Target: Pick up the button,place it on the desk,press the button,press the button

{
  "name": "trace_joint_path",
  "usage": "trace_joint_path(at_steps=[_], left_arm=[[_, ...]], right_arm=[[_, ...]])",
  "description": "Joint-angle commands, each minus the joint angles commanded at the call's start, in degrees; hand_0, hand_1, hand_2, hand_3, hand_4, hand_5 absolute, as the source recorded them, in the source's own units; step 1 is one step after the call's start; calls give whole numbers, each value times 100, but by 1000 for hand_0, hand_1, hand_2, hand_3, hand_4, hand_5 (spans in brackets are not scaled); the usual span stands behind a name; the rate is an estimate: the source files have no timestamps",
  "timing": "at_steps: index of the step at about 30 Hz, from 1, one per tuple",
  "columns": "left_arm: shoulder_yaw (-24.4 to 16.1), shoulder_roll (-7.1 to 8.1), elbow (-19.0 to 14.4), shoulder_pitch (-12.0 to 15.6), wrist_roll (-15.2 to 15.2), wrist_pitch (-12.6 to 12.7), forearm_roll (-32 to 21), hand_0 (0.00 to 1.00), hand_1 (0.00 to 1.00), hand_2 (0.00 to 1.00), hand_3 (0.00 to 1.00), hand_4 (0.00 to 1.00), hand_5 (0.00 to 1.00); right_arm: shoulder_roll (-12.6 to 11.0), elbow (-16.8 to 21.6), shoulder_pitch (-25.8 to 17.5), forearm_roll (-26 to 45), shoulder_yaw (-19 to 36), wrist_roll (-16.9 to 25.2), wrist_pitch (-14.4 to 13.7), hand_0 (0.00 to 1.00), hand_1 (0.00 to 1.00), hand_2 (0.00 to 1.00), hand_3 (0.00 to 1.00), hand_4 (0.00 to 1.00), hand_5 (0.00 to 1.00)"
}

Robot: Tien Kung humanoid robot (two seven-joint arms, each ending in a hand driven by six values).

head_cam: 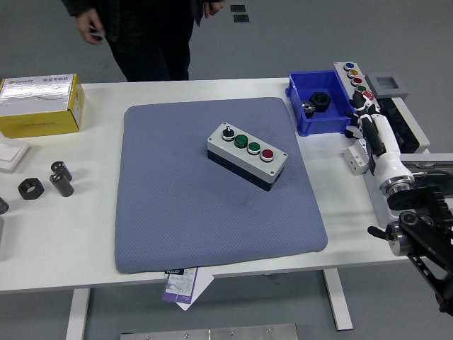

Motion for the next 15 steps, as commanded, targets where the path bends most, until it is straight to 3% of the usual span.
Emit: trace_joint_path(at_steps=[4,5,9,10,11,15], left_arm=[[-47,-11,-2,14,26,1,39,819,805,774,910,787,260],[-52,-12,-3,14,28,1,45,814,802,773,905,784,259],[-65,-13,-4,8,34,-3,61,814,802,773,905,784,259],[-69,-13,-5,8,37,-5,65,814,802,773,905,784,259],[-70,-14,-6,8,39,-8,65,814,799,771,905,782,257],[-94,-16,-9,23,56,-14,83,814,799,771,905,782,257]], right_arm=[[16,136,427,-894,-367,-894,537,989,901,944,995,998,868],[33,159,524,-1092,-450,-1085,654,998,998,998,998,998,555],[126,203,867,-1951,-737,-1940,1051,998,998,998,998,998,555],[140,208,922,-2192,-787,-2157,1096,998,998,998,998,998,555],[149,213,972,-2467,-834,-2381,1127,998,998,998,998,998,454],[144,231,1085,-3326,-949,-2960,1135,998,998,998,998,998,454]])
